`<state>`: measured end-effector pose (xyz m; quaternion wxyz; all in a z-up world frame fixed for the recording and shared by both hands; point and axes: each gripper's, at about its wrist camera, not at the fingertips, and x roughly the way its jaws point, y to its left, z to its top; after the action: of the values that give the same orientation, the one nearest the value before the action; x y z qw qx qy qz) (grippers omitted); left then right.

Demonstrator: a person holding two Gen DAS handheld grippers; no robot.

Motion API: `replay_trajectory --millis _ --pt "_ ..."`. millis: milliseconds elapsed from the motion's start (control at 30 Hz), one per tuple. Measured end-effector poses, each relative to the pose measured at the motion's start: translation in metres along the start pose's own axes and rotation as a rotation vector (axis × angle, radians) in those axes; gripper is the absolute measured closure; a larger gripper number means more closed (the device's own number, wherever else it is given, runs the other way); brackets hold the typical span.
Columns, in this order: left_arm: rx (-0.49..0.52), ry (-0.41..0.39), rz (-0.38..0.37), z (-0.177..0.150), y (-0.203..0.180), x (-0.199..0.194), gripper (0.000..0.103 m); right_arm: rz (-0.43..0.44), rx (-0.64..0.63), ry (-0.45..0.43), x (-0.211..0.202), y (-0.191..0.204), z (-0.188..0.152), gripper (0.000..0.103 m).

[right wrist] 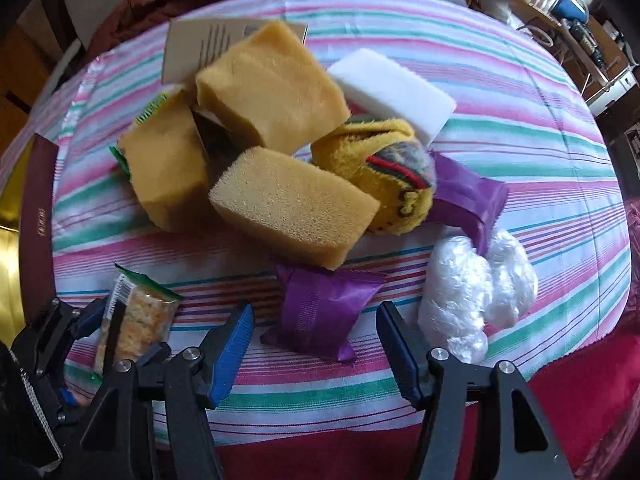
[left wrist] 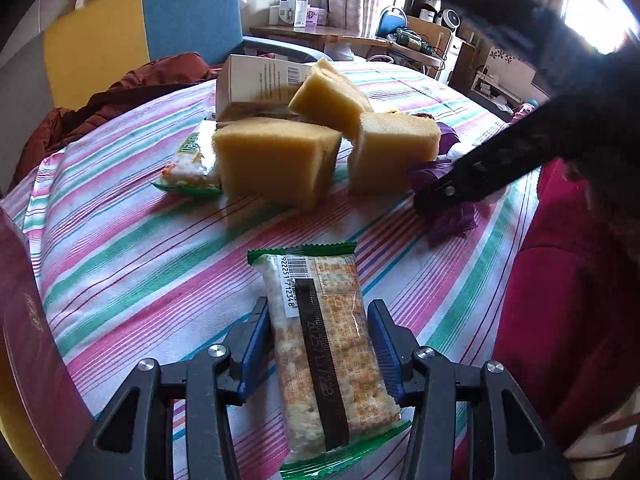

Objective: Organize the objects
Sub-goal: 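Grasp the biscuit packet with the left tool while the right grasps the purple piece, then place the biscuit packet and purple piece into the gold tray, open both tools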

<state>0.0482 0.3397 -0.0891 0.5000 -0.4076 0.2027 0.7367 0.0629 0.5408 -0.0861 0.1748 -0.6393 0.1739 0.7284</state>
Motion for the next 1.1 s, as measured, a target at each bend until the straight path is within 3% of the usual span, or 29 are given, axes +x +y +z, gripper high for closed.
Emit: replay_trajectory --millis 67,100,200,333,600,733,900,1100 --pt "-0.004 -0.005 0.001 -0.001 -0.004 0.003 0.056 -0.013 -0.01 0.006 0.005 0.003 0.003 0.061" --pt "-0.006 -0.006 0.004 -0.003 -0.003 0.0 0.058 -0.023 -0.021 0.007 0.007 0.005 0.003 0.066" --pt "-0.012 -0.004 0.0 -0.008 0.0 -0.009 0.061 -0.053 -0.059 -0.016 0.003 0.015 -0.003 0.067" --pt "-0.043 -0.027 -0.033 -0.012 0.003 -0.03 0.061 -0.028 -0.082 -0.05 -0.009 0.023 -0.026 0.068" --pt "-0.111 -0.161 -0.02 -0.012 0.027 -0.094 0.061 0.138 -0.115 -0.219 -0.047 0.051 -0.064 0.068" --pt "-0.218 -0.212 0.051 -0.029 0.064 -0.133 0.061 0.222 -0.172 -0.299 -0.073 0.08 -0.053 0.068" --pt "-0.367 -0.249 0.218 -0.067 0.12 -0.179 0.061 0.359 -0.291 -0.349 -0.087 0.156 -0.042 0.068" --pt "-0.517 -0.224 0.42 -0.124 0.172 -0.21 0.061 0.502 -0.448 -0.327 -0.075 0.25 -0.047 0.068"
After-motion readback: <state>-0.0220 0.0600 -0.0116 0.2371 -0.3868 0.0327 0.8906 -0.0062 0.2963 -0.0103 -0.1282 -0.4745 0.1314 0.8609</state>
